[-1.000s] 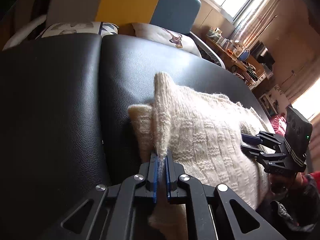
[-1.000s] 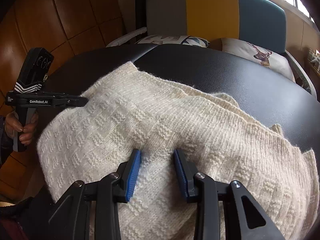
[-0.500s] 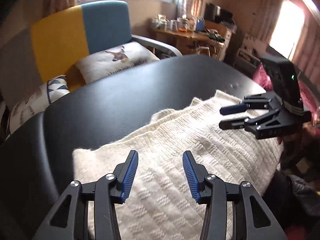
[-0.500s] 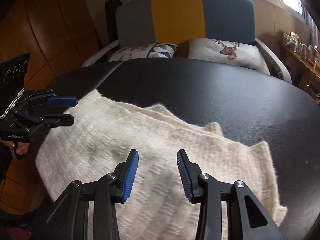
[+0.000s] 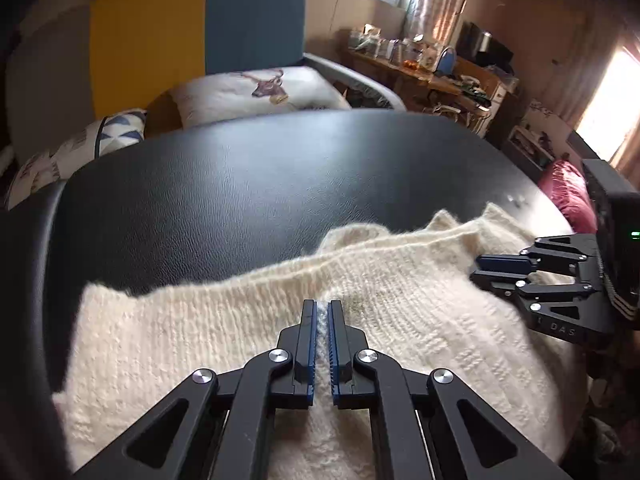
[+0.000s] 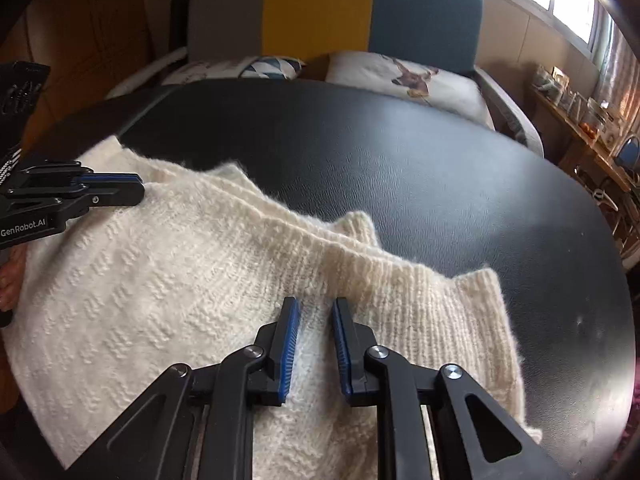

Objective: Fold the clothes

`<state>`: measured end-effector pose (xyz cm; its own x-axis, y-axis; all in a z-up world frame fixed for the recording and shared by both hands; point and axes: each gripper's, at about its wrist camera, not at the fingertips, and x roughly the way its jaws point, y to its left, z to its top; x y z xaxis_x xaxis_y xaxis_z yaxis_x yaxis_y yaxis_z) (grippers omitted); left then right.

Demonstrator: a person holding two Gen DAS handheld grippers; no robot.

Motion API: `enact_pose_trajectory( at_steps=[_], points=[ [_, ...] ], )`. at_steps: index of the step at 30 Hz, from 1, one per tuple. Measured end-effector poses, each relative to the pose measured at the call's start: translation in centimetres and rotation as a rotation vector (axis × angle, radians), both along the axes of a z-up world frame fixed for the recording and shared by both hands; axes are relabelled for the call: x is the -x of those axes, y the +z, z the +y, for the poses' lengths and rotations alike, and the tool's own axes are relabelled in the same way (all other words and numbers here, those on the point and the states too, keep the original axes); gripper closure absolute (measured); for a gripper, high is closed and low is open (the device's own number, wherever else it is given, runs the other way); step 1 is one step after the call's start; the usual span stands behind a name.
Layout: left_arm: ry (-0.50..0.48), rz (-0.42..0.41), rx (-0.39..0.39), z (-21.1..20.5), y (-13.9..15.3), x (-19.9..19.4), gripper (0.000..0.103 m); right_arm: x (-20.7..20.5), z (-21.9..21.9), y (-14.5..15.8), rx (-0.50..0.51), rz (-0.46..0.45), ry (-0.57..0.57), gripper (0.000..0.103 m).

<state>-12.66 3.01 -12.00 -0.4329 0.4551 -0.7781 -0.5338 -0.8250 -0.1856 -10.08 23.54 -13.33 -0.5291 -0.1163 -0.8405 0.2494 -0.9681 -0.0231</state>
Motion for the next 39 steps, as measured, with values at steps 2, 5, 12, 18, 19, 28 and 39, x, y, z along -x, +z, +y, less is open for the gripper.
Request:
enact_pose_trajectory(
  at_steps=[2,5,12,18,19,28,39],
  points=[
    [0.022,-0.007,-0.003,0.2,-0.6,0.2,0.094,-0.5,-0.2,-0.1,-0.009,0.027,-0.002,0.086],
    [0.020,-0.019,-0.011,0.1,-0.7,0.2,0.093,-0.7,-0.2,-0.1,0.003,0.041,-0.014,0.085],
    [0.159,-0.138,-0.239,-8.2,2.6,0.1,0.068,-0.9,0.5,0.2,0.062,0.050,-0.024,0.084],
    [0.330,-0.148,-0.251,-19.1,4.0,-2.4,0.033,-3.2,1.9,3.2,0.202,0.091,-0.029,0.075],
    [0.330,-0.174,-0.258,-20.1,3.6,-2.9,0.032,-3.9,1.8,3.6,0.219,0.087,-0.009,0.074],
    [0.289,-0.365,-0.402,-20.9,0.3,-4.2,0.024,-8.9,1.2,3.4,0.185,0.002,0.072,0.074],
    [0.293,-0.393,-0.367,-17.6,-0.9,-3.0,0.067,-9.5,2.9,2.7,0.243,-0.015,0.052,0.073]
  ],
)
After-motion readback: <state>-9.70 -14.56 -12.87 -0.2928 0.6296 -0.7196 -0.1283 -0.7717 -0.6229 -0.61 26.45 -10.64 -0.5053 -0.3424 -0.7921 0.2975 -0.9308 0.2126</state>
